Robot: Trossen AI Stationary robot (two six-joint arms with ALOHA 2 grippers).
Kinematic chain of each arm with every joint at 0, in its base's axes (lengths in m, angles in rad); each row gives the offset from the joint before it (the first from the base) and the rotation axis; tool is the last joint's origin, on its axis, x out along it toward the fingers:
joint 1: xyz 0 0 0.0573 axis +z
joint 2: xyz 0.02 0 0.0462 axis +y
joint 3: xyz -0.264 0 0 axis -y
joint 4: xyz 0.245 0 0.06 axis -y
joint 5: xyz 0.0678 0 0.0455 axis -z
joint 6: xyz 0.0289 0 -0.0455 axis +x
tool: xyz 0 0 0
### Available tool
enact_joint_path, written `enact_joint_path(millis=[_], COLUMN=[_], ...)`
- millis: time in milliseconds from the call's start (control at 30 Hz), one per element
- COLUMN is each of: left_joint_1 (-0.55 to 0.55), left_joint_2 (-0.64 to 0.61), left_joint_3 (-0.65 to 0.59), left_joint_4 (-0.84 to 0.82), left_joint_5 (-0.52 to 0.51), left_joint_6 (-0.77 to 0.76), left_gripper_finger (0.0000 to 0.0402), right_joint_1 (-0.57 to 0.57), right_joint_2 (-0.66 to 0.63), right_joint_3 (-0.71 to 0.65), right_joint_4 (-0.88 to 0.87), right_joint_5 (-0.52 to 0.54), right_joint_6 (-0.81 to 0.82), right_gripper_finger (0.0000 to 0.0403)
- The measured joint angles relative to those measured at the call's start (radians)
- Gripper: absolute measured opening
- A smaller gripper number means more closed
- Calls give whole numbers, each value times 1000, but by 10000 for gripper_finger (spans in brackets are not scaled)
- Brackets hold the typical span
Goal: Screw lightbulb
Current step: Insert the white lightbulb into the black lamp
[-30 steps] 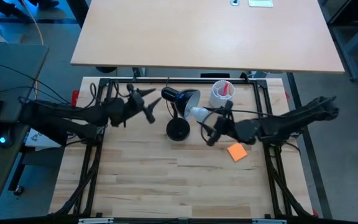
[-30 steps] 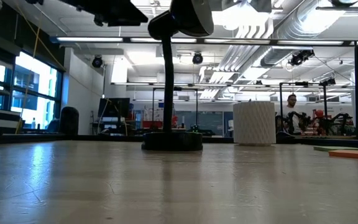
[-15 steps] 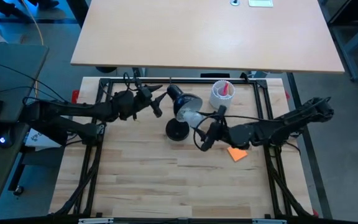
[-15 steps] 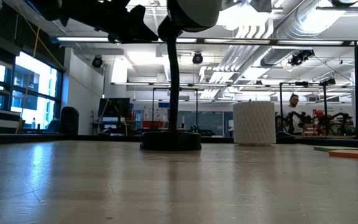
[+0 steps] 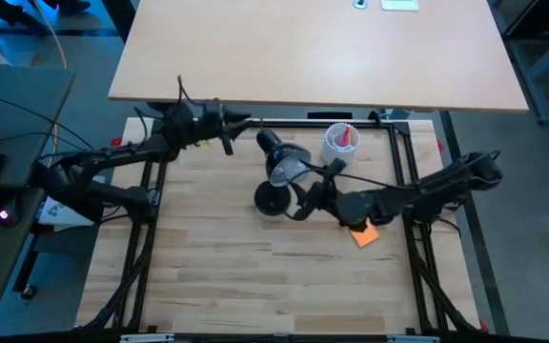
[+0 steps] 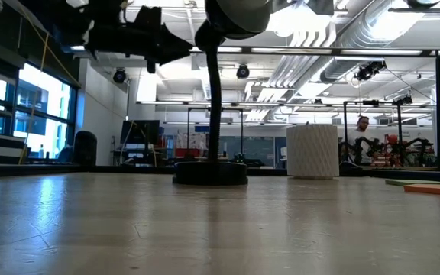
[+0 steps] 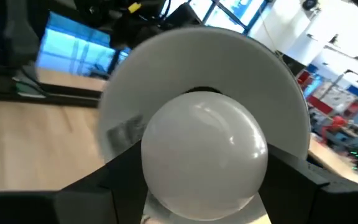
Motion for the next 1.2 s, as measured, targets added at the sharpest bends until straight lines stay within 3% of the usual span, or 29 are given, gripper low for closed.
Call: enact_joint_path(millis=[200, 400, 567, 933, 1200], left_joint_1=[25, -3, -8, -65, -90], left_joint_2=[122, 254, 314, 314, 314], left_joint_3=[0, 0, 0, 0, 2], left_joint_4=[140, 346, 494, 501, 498], left_joint_5=[152, 159, 182, 147, 163], left_joint_6=[-99, -113, -166, -152, -136], left_gripper_finger=[106, 105, 105, 105, 105], right_joint_1=[-60, -95, -122, -129, -123], right_joint_2=[61, 105, 132, 135, 138], right_joint_3=[106, 179, 197, 199, 197], right_joint_4=[-71, -239, -273, -243, -232], right_joint_5=[1, -7, -17, -31, 38], right_joint_6=[-66, -7, 1, -49, -39], right_gripper_finger=[245, 245, 245, 245, 245])
